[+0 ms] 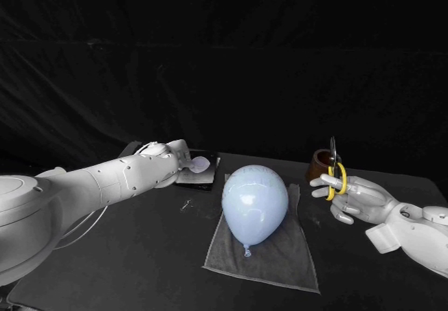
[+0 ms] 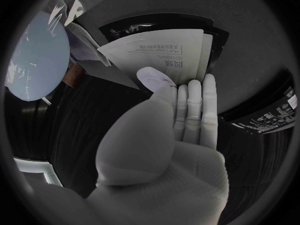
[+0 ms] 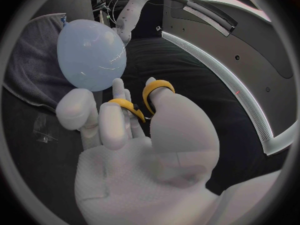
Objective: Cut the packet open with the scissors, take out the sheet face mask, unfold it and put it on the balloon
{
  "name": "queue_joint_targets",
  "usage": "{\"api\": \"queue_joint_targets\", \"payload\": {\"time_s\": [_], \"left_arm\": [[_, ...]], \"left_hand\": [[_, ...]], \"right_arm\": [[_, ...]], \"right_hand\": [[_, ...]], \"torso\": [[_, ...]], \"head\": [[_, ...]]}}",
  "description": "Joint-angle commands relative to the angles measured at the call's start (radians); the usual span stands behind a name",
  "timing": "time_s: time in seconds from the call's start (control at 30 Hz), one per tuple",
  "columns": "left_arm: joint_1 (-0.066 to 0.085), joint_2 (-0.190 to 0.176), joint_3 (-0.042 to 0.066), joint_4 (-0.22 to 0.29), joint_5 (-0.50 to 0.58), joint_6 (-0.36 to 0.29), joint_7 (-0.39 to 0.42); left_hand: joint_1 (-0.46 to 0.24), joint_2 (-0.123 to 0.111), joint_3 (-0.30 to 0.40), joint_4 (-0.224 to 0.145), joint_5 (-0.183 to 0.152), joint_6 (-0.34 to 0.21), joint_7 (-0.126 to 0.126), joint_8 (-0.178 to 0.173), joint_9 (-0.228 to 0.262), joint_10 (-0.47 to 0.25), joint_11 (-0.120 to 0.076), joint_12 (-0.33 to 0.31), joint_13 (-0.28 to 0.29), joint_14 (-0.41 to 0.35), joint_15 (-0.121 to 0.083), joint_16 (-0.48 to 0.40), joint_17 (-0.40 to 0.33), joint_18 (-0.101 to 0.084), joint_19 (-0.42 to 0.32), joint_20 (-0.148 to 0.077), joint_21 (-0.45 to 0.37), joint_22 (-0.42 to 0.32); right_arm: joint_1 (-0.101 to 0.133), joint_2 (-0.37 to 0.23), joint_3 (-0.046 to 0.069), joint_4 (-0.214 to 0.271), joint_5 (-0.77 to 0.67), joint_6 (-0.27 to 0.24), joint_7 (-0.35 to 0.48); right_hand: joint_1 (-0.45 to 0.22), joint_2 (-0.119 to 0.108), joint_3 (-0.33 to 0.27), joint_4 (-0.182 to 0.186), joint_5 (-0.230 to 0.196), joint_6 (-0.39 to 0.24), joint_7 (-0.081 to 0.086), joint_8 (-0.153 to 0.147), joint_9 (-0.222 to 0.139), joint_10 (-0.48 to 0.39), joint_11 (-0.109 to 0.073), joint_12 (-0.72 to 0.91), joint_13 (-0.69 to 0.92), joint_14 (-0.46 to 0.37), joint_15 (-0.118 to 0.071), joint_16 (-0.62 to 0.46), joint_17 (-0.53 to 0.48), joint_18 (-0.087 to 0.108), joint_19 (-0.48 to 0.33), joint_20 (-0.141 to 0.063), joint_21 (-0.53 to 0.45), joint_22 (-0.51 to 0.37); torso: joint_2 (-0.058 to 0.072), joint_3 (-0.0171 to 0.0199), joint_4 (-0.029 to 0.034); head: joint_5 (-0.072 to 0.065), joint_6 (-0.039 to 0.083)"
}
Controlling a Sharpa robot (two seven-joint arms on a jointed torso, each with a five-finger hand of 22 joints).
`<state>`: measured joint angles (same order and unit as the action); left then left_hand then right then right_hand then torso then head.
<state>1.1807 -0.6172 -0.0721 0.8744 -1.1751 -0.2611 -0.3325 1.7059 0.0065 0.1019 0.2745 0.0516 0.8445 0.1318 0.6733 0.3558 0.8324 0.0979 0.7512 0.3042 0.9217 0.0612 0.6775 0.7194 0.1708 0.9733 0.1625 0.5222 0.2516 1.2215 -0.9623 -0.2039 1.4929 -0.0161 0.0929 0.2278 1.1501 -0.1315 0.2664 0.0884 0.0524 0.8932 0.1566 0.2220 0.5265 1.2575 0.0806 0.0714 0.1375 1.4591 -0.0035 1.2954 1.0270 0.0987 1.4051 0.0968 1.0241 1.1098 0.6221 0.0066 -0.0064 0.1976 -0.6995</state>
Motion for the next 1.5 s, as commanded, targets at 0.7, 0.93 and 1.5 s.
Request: {"api": "queue_joint_targets", "payload": {"time_s": [0.7, 0.93, 1.5], "left_arm": [[0.038, -0.071, 0.036, 0.059, 0.075, -0.052, 0.024], [0.046, -0.04, 0.032, 0.001, 0.014, 0.034, -0.077], [0.047, 0.074, 0.0, -0.176, -0.117, 0.255, -0.163]], "left_hand": [[-0.376, -0.158, -0.17, 0.022, -0.003, -0.128, 0.068, -0.096, -0.024, -0.029, 0.043, 0.024, 0.007, -0.024, 0.031, 0.041, -0.025, 0.012, -0.053, 0.038, 0.015, 0.008], [-0.479, -0.174, -0.215, 0.024, 0.001, -0.206, 0.076, 0.032, 0.045, -0.057, 0.047, 0.099, 0.04, 0.035, 0.021, 0.175, 0.013, 0.013, 0.04, 0.016, 0.063, 0.021], [-0.696, -0.225, -0.248, 0.027, -0.002, -0.246, 0.045, 0.196, 0.103, -0.047, 0.008, 0.278, 0.132, 0.438, -0.024, 0.712, 0.518, -0.016, 0.192, -0.037, 0.504, 0.401]], "right_arm": [[0.0, 0.001, 0.001, -0.01, -0.006, 0.005, 0.003], [0.0, 0.002, 0.001, -0.011, -0.009, 0.004, 0.002], [0.0, 0.005, 0.001, -0.013, -0.012, -0.002, 0.001]], "right_hand": [[0.004, 0.012, -0.001, 0.001, -0.004, 0.007, 0.001, 0.004, 0.0, 0.009, 0.0, 0.004, 0.002, 0.007, -0.002, 0.004, 0.001, 0.014, 0.007, -0.003, 0.005, 0.002], [0.004, 0.012, -0.001, 0.001, -0.004, 0.007, 0.001, 0.004, 0.0, 0.009, 0.0, 0.004, 0.002, 0.007, -0.002, 0.004, 0.001, 0.014, 0.007, -0.003, 0.005, 0.002], [0.006, 0.014, -0.002, 0.001, -0.004, 0.008, 0.0, 0.003, 0.0, 0.01, -0.001, 0.004, 0.002, 0.007, -0.003, 0.004, 0.0, 0.014, 0.007, -0.003, 0.004, 0.001]], "torso": [[0.0, 0.0015, -0.0008], [0.001, 0.0007, -0.0011], [0.002, 0.0001, -0.0013]], "head": [[0.0, 0.009], [0.001, 0.008], [0.004, 0.001]]}}
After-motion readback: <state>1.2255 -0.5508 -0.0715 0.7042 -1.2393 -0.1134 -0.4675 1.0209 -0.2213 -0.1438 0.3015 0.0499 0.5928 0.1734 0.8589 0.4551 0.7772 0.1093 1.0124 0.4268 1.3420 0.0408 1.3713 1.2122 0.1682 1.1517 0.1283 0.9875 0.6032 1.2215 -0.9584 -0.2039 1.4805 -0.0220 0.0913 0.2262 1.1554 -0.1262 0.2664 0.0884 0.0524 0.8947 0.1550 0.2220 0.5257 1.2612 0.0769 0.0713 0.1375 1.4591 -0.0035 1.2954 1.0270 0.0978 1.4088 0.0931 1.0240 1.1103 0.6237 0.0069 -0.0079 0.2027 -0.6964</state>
